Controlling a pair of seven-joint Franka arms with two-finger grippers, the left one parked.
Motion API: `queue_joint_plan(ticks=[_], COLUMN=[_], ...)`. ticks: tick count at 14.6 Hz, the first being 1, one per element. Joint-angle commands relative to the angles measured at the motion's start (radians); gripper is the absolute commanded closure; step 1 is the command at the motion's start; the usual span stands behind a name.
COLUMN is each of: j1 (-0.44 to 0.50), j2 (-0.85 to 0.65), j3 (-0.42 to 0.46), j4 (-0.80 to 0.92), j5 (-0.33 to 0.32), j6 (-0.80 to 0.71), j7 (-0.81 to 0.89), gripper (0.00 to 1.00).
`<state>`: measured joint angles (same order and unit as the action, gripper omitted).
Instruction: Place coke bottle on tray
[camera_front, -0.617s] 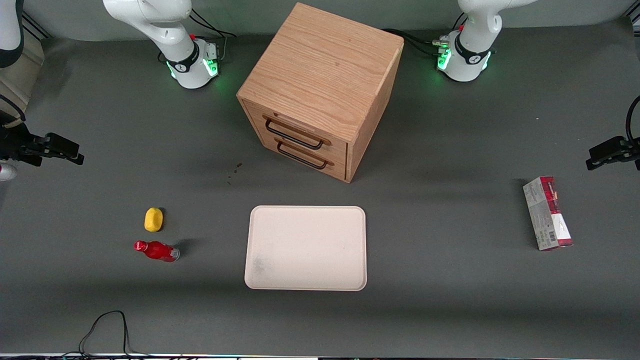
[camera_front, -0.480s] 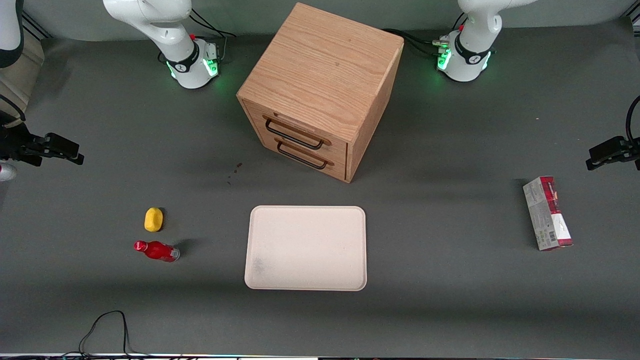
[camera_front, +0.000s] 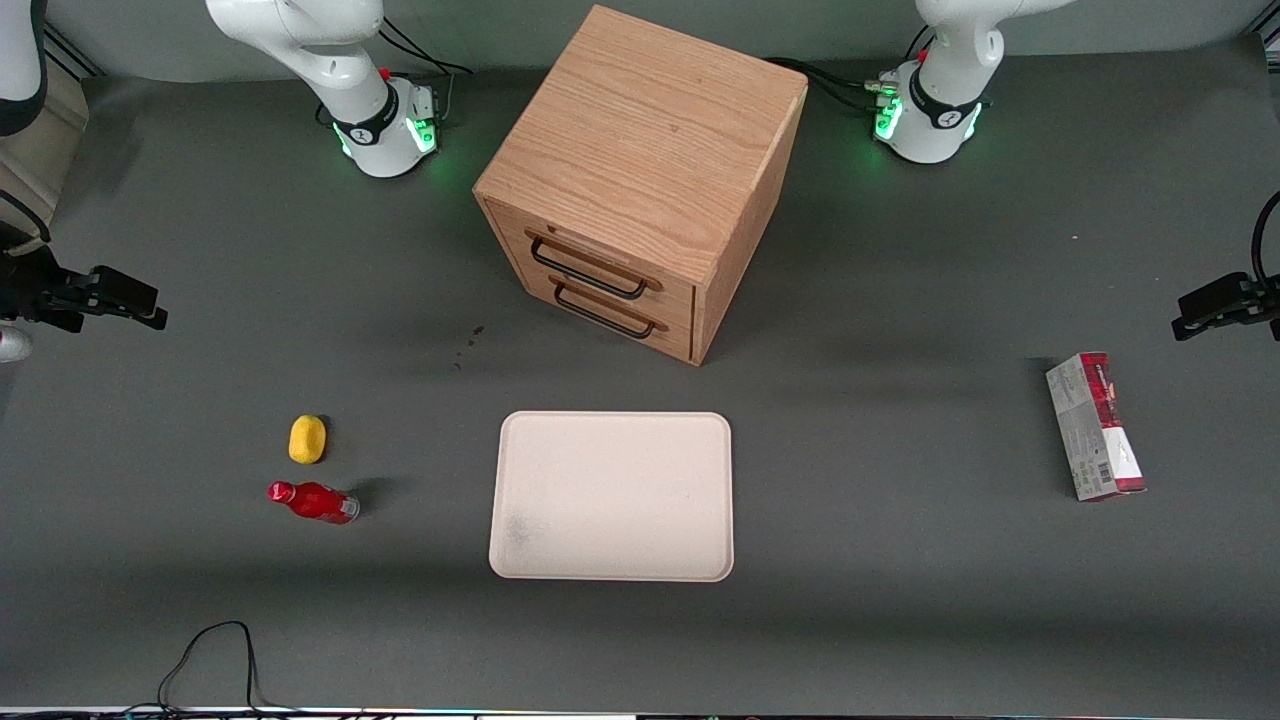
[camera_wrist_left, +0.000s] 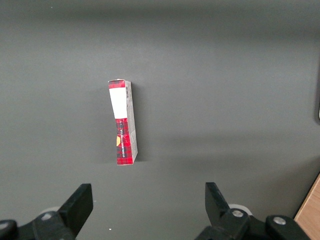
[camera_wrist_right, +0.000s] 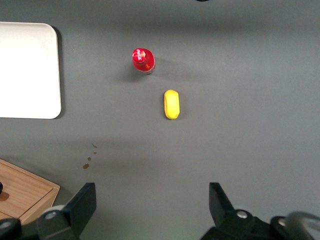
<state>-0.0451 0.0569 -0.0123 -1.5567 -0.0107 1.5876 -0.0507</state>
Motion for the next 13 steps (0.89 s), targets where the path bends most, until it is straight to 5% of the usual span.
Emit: queue_joint_plan(ticks=[1, 13], j1=[0.005, 0.027], j2=[0.007, 0.313], j3=[-0.003, 0.032], j4=[0.007, 0.338], j5=[-0.009, 0.0], j6=[-0.008, -0.001], j7=[0.011, 0.002], gripper=[0.0, 0.0])
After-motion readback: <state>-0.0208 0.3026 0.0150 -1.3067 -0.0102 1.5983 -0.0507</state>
